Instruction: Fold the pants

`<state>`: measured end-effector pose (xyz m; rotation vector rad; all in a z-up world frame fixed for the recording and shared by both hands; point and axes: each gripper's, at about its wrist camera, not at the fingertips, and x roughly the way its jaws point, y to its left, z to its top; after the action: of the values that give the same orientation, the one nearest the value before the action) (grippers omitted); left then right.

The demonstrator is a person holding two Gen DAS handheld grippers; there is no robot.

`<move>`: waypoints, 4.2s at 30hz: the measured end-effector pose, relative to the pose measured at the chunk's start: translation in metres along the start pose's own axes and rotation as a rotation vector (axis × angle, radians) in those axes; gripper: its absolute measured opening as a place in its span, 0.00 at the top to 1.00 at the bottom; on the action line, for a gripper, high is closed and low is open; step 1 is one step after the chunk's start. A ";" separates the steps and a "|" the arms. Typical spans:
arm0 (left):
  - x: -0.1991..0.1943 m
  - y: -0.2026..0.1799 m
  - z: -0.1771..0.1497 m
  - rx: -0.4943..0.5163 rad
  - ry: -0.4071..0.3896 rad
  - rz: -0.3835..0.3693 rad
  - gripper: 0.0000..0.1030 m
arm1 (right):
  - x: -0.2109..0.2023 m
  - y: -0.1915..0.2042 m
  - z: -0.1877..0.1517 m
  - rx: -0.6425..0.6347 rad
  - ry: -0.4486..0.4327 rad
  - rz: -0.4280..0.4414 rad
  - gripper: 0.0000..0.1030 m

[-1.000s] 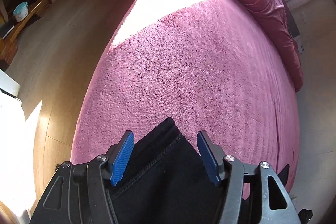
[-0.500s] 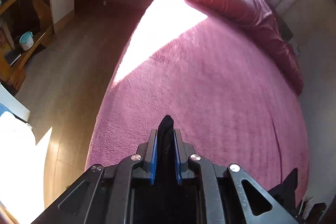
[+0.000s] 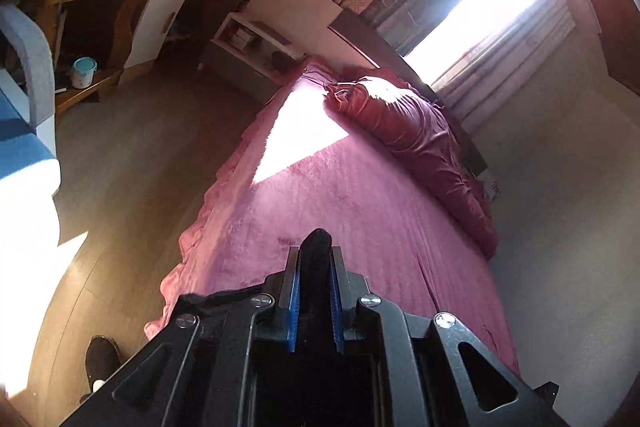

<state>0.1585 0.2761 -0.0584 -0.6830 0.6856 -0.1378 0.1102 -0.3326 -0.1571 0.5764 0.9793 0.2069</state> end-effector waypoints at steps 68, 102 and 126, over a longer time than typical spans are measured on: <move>0.003 0.127 -0.144 -0.207 0.296 0.472 0.70 | 0.069 -0.055 -0.075 0.029 0.147 -0.153 0.93; 0.104 -0.082 -0.229 0.282 0.583 0.154 0.68 | -0.049 -0.283 0.097 0.628 -0.261 -0.265 0.84; 0.102 -0.061 -0.223 0.261 0.580 0.116 0.68 | -0.252 -0.189 0.056 0.505 -0.563 -0.367 0.49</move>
<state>0.1040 0.0751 -0.2016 -0.3450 1.2367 -0.3191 0.0005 -0.6152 -0.0551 0.8415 0.5624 -0.5231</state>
